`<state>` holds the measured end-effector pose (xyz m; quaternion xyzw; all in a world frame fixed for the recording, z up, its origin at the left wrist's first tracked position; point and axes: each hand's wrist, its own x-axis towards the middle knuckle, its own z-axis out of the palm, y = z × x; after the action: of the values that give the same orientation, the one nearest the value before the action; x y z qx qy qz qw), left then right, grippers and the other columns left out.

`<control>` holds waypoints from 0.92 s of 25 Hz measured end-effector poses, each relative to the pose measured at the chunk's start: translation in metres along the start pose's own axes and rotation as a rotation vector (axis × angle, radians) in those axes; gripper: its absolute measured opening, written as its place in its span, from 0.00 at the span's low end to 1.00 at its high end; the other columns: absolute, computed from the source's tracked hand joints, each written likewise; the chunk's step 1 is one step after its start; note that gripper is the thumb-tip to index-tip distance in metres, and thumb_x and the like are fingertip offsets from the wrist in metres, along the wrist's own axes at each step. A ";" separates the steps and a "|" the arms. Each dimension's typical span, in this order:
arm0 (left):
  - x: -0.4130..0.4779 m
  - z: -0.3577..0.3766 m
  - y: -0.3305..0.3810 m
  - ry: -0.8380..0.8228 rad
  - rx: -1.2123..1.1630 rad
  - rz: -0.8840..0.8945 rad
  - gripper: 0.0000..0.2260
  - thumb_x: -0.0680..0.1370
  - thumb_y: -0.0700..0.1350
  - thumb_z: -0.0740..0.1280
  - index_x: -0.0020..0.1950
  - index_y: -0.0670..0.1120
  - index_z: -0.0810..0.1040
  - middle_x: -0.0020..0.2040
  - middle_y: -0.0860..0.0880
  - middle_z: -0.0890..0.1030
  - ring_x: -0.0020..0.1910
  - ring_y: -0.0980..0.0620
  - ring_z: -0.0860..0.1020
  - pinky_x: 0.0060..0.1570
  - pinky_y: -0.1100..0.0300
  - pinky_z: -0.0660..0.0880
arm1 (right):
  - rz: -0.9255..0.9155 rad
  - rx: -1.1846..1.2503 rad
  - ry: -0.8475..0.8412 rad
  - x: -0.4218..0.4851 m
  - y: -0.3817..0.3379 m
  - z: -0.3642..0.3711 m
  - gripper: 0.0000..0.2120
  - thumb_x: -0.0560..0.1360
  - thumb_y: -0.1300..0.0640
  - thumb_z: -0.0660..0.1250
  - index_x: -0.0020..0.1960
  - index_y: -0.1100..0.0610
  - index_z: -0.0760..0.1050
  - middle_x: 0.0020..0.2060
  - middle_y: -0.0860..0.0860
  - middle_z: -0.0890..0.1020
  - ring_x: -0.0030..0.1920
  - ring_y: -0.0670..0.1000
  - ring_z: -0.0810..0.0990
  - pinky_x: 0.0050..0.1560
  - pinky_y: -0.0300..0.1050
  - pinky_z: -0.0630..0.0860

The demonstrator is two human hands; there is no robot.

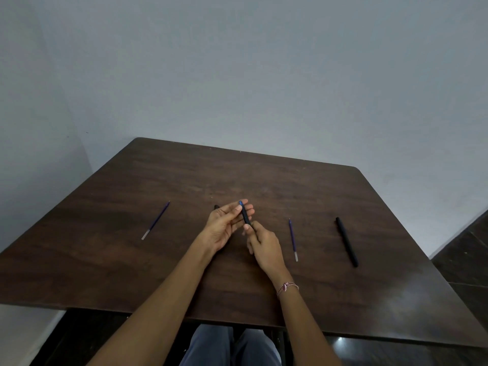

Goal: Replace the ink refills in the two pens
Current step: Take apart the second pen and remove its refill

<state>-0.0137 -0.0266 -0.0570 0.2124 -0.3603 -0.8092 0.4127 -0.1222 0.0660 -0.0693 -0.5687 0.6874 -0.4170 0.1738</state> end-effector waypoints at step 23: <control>-0.006 0.003 -0.001 -0.046 0.133 0.112 0.12 0.79 0.32 0.57 0.58 0.39 0.77 0.48 0.46 0.85 0.47 0.52 0.84 0.42 0.63 0.79 | 0.003 -0.154 0.080 0.000 -0.003 -0.001 0.14 0.81 0.47 0.58 0.40 0.54 0.67 0.31 0.53 0.77 0.35 0.57 0.76 0.36 0.49 0.68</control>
<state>-0.0130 -0.0204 -0.0555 0.2001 -0.4340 -0.7639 0.4336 -0.1210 0.0661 -0.0666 -0.5621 0.7248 -0.3849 0.1025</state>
